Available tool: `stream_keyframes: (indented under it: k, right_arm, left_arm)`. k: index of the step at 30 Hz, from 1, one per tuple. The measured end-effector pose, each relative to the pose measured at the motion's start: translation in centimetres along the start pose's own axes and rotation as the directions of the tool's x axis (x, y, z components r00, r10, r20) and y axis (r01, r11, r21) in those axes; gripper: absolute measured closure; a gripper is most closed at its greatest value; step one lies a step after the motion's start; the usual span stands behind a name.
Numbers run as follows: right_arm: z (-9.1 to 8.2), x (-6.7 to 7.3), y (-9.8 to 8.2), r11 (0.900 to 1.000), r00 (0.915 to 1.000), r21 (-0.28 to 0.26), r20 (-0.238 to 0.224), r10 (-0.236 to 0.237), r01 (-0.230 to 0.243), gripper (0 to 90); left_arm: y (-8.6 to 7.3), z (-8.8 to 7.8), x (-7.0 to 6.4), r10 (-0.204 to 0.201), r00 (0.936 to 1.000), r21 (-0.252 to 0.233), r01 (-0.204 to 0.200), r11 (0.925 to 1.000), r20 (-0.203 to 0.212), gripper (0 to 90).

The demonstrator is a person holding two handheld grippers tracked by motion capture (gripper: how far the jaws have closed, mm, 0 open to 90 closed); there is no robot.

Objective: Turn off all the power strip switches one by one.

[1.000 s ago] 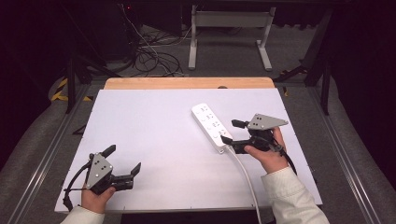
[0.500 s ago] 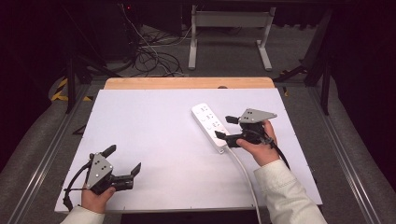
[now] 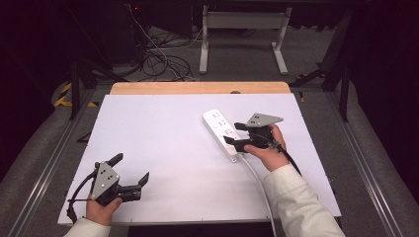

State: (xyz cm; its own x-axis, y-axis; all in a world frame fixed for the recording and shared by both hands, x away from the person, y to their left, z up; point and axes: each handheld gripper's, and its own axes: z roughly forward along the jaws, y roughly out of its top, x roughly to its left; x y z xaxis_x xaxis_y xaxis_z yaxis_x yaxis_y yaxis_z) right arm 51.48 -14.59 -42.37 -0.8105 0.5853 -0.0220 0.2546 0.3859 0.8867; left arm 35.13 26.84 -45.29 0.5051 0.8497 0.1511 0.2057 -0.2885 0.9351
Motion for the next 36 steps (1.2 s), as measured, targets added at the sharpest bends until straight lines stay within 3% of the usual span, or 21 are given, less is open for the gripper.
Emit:
stream_keyframes:
  k: [2, 3, 4, 5, 6, 7, 9, 12, 14, 15, 17, 18, 22, 36]
  right_arm:
    - [0.1, -0.1, 0.0, 0.999, 0.9993, 0.010, 0.014, -0.035, 0.034, 46.3]
    - [0.1, -0.1, 0.0, 0.999, 0.9993, 0.010, 0.014, -0.035, 0.034, 46.3]
    - [0.2, -0.2, 0.0, 0.998, 0.9975, 0.024, 0.030, -0.065, 0.064, 55.1]
    - [0.2, -0.2, 0.0, 0.998, 0.9975, 0.024, 0.030, -0.065, 0.064, 55.1]
    - [0.3, -0.3, 0.0, 0.996, 0.9964, 0.032, 0.032, -0.079, 0.078, 65.6]
    - [0.3, -0.3, 0.0, 0.996, 0.9964, 0.032, 0.032, -0.079, 0.078, 65.6]
    - [0.6, -0.3, 0.1, 0.996, 0.9964, 0.038, 0.029, -0.079, 0.078, 75.1]
    - [0.8, -0.4, 0.1, 0.996, 0.9961, 0.043, 0.025, -0.085, 0.083, 78.2]
    - [1.0, -0.3, 0.2, 0.995, 0.9979, 0.070, 0.005, -0.065, 0.064, 83.0]
    - [1.1, -0.3, 0.2, 0.994, 0.9987, 0.096, 0.001, -0.052, 0.051, 90.0]
    - [1.1, -0.3, 0.2, 0.994, 0.9993, 0.105, 0.005, -0.037, 0.036, 90.0]
    - [1.3, -0.4, 0.2, 0.994, 0.9999, 0.112, -0.011, -0.005, 0.006, 90.0]
    - [1.7, -0.4, 0.1, 0.989, 0.9997, 0.145, -0.022, 0.009, -0.005, 90.0]
    - [3.4, -1.0, -0.7, 0.972, 0.9999, 0.233, 0.011, 0.010, -0.012, 90.0]
  left_arm:
    - [0.0, 0.0, 0.0, -0.002, 1.0000, 0.001, 0.002, 1.0000, 0.002, 1.7]
    - [0.0, 0.0, 0.0, -0.001, 1.0000, 0.001, 0.001, 1.0000, 0.002, 1.7]
    - [0.0, 0.0, 0.0, 0.007, 1.0000, 0.002, -0.007, 1.0000, 0.002, 1.7]
    - [0.0, 0.0, 0.0, 0.004, 1.0000, 0.001, -0.004, 1.0000, 0.000, 1.7]
    - [0.0, 0.0, 0.0, 0.000, 1.0000, 0.001, 0.000, 1.0000, 0.001, 1.7]
    - [0.0, 0.0, 0.0, 0.000, 1.0000, 0.001, 0.000, 1.0000, 0.001, 1.7]
    - [0.0, 0.0, 0.0, -0.002, 1.0000, 0.001, 0.002, 1.0000, 0.001, 1.7]
    - [0.0, 0.0, 0.0, 0.000, 1.0000, 0.001, 0.000, 1.0000, 0.003, 1.7]
    - [0.0, 0.0, 0.0, -0.004, 1.0000, 0.001, 0.004, 1.0000, 0.002, 1.7]
    - [0.0, 0.0, 0.0, -0.004, 1.0000, 0.000, 0.004, 1.0000, 0.001, 1.7]
    - [0.0, 0.0, 0.0, -0.005, 1.0000, 0.003, 0.005, 1.0000, 0.002, 1.7]
    - [0.0, 0.0, 0.0, -0.005, 1.0000, 0.002, 0.005, 1.0000, 0.002, 1.7]
    - [0.0, 0.0, 0.0, 0.003, 1.0000, 0.002, -0.003, 1.0000, 0.005, 1.7]
    - [-0.1, 0.1, 0.0, -0.001, 1.0000, 0.006, 0.001, 1.0000, 0.007, 1.7]
